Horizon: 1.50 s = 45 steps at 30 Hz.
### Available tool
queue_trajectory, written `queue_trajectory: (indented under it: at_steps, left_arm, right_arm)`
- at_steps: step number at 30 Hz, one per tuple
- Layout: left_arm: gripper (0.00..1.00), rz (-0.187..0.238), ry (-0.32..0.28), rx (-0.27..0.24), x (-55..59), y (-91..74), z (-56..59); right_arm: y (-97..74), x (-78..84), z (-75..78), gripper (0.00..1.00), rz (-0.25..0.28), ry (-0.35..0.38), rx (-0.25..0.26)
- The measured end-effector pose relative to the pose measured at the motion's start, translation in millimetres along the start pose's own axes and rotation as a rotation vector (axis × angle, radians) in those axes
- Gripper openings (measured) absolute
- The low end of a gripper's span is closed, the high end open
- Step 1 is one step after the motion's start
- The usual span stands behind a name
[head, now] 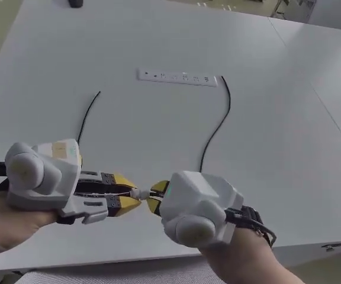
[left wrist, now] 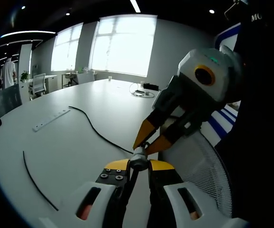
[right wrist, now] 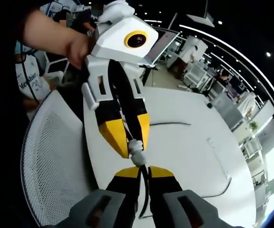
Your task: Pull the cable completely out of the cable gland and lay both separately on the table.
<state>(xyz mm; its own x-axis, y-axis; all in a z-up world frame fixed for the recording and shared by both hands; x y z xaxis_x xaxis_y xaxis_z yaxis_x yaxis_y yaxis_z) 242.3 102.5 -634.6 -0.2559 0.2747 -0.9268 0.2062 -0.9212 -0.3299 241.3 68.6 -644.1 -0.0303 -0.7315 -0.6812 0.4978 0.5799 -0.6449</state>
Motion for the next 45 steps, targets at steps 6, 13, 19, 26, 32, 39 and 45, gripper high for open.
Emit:
queue_trajectory:
  at_steps: [6,13,19,26,32,39,45]
  left_arm:
    - [0.15,-0.011,0.009,0.003,1.8,2.5,1.3]
    - [0.15,-0.018,0.013,0.009,2.4,7.0,3.4]
    - [0.15,-0.006,0.006,0.003,0.5,7.2,2.3]
    - [0.15,0.0,0.009,-0.005,-0.6,7.5,0.4]
    - [0.15,0.002,0.004,-0.016,1.2,6.2,-3.1]
    - [0.15,-0.002,0.011,-0.011,4.0,7.9,-2.1]
    - [0.15,-0.006,0.016,-0.007,4.9,9.5,-2.4]
  right_arm:
    - [0.3,4.9,-0.7,0.0,0.004,0.084,-0.01]
    - [-0.9,11.0,0.6,0.0,-0.012,0.194,-0.013]
    - [-2.0,15.8,3.0,0.0,-0.015,0.238,-0.004]
    - [-3.1,28.1,8.0,0.0,-0.021,0.349,0.008]
    - [-4.6,49.2,13.3,0.0,-0.042,0.5,0.027]
    - [-2.8,68.9,14.4,0.0,-0.062,0.661,0.043]
    - [-0.6,77.3,14.6,0.0,-0.072,0.704,0.058]
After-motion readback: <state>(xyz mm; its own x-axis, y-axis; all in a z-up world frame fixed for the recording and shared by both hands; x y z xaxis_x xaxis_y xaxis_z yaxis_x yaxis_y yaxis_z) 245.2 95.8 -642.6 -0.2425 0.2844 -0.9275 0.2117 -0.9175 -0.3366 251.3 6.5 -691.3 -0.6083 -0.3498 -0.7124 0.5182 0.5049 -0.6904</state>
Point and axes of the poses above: the centre of the closed fingertips' face, and the gripper's own axes: y roughly forward along the fingers, z roughly to its right, x roughly out of its underside, the point moved 2 cm from there along -y, roughly backward along the fingers, and after that the axes turned 5 degrees about z, right-handed, at the moved point
